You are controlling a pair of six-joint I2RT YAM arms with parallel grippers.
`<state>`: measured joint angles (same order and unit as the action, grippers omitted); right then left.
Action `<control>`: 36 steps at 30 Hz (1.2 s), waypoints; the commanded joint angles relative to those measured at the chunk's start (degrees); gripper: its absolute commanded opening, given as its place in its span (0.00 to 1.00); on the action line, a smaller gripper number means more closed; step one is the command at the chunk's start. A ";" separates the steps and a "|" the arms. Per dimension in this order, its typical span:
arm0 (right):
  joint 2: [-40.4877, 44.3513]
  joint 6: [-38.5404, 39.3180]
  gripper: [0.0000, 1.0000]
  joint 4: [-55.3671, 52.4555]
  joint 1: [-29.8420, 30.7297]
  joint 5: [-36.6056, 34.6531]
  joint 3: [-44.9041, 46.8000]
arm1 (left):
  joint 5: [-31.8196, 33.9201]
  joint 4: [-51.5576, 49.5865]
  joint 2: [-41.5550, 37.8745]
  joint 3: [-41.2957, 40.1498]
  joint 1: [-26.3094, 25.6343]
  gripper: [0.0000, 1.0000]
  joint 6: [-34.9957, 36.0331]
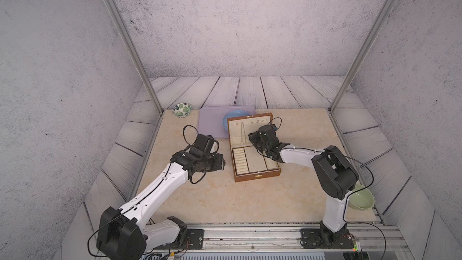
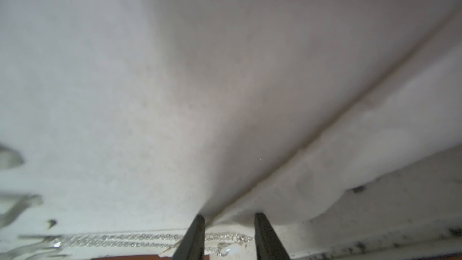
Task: Put jewelry chain into jewelry box
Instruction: Open the storage slot of the jewelry box.
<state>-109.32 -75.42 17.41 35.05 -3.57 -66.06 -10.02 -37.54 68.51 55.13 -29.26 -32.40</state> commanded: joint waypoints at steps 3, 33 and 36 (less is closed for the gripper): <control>-1.36 -1.05 0.39 0.82 -0.95 -2.66 -1.91 | 0.65 -0.53 -0.65 1.04 0.55 0.57 0.08; -3.34 -4.87 0.03 6.07 -1.73 -0.32 0.28 | -0.09 0.69 -0.77 0.11 0.61 0.57 -0.64; -2.55 -3.71 0.00 7.22 -1.91 -0.48 0.98 | -0.50 1.16 -0.46 0.19 0.60 0.57 -0.64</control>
<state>-112.40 -80.29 23.73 34.04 -2.83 -66.30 -10.26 -37.06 68.51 55.13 -28.99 -32.88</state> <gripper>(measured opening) 0.049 0.572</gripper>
